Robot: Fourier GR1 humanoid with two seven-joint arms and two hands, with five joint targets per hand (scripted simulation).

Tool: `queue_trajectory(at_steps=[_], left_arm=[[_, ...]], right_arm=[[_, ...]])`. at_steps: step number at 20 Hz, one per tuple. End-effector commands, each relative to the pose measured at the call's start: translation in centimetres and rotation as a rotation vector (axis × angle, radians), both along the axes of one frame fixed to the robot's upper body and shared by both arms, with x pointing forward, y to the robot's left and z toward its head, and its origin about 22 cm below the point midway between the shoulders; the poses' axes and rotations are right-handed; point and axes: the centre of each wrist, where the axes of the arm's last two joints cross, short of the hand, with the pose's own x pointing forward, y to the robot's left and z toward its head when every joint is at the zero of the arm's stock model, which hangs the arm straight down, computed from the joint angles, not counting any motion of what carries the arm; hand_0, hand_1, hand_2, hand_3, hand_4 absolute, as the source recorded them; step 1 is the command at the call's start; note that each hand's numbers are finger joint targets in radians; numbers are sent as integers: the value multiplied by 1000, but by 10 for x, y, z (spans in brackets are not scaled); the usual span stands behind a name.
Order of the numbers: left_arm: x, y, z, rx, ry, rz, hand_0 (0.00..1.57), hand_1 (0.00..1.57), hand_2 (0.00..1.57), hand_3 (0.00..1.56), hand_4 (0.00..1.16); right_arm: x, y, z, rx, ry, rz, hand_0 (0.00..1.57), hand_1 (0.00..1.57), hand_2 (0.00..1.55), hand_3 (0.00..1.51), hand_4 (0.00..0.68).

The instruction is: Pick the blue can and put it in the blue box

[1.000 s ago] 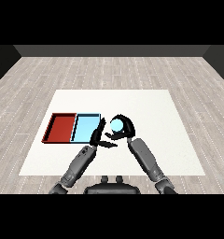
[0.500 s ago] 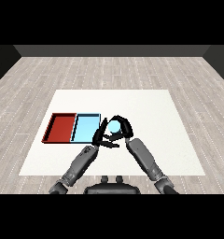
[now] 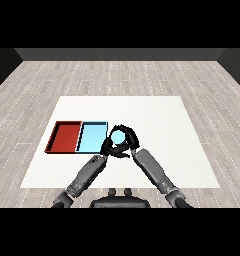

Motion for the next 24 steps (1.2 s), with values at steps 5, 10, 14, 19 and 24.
queue_trajectory(at_steps=[5, 10, 14, 19, 24], left_arm=[[2, 1, -1, 165, -105, 47, 0, 0, 0, 0, 277], [-2, -29, 9, 228, -114, 79, 322, 322, 480, 327, 181], [10, -7, 4, 439, -179, 80, 210, 210, 304, 0, 298], [18, -12, 19, 131, -117, 163, 699, 699, 797, 535, 714], [14, -15, 12, 182, -105, 172, 732, 732, 822, 636, 671]], right_arm=[[6, 10, 9, -4, -2, 31, 1253, 1253, 1411, 1396, 613], [-4, 34, -5, -23, -11, 55, 1460, 1460, 1467, 1398, 593], [-18, 50, 5, -44, -16, 76, 1453, 1453, 1464, 1397, 599], [-2, 34, -4, 10, -9, 96, 1451, 1451, 1454, 1397, 610], [-28, 46, -7, 9, 9, 112, 1438, 1438, 1454, 1393, 600]])
